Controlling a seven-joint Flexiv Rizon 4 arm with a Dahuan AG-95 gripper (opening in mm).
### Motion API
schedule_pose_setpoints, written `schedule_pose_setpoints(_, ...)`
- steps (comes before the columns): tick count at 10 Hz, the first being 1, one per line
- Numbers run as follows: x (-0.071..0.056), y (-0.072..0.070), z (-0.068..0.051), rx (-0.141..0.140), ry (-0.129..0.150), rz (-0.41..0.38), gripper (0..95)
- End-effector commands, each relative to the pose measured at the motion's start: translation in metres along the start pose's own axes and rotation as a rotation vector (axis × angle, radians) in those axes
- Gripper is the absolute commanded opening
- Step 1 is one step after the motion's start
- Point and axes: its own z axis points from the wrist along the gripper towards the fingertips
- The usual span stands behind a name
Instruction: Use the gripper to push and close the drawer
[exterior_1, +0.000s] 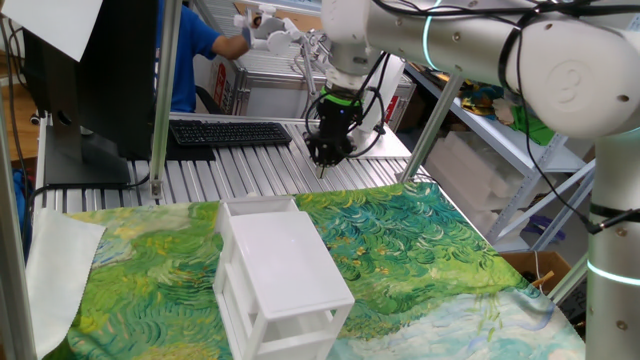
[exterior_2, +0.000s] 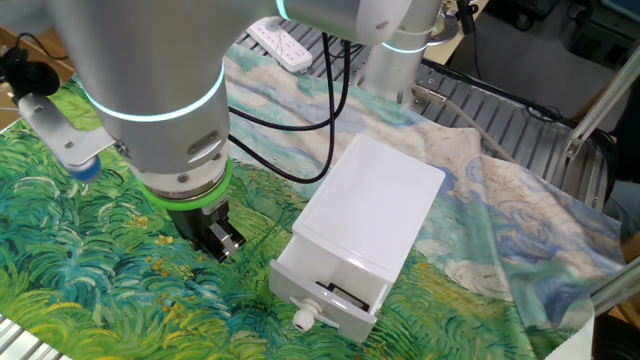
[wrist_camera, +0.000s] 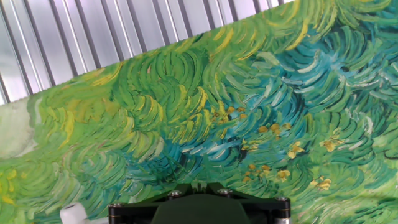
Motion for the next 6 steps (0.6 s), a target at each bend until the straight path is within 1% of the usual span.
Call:
schedule_pose_setpoints(1,-0.0001,0.001,-0.0001,-0.019,0.012,0.008,0.0)
schedule_pose_setpoints(2,-0.0001,0.001,-0.0001,-0.041,0.024,0.035,0.0)
schedule_pose_setpoints(6,-0.0001,0.001,-0.0001,-0.035,0.032,0.076,0.0)
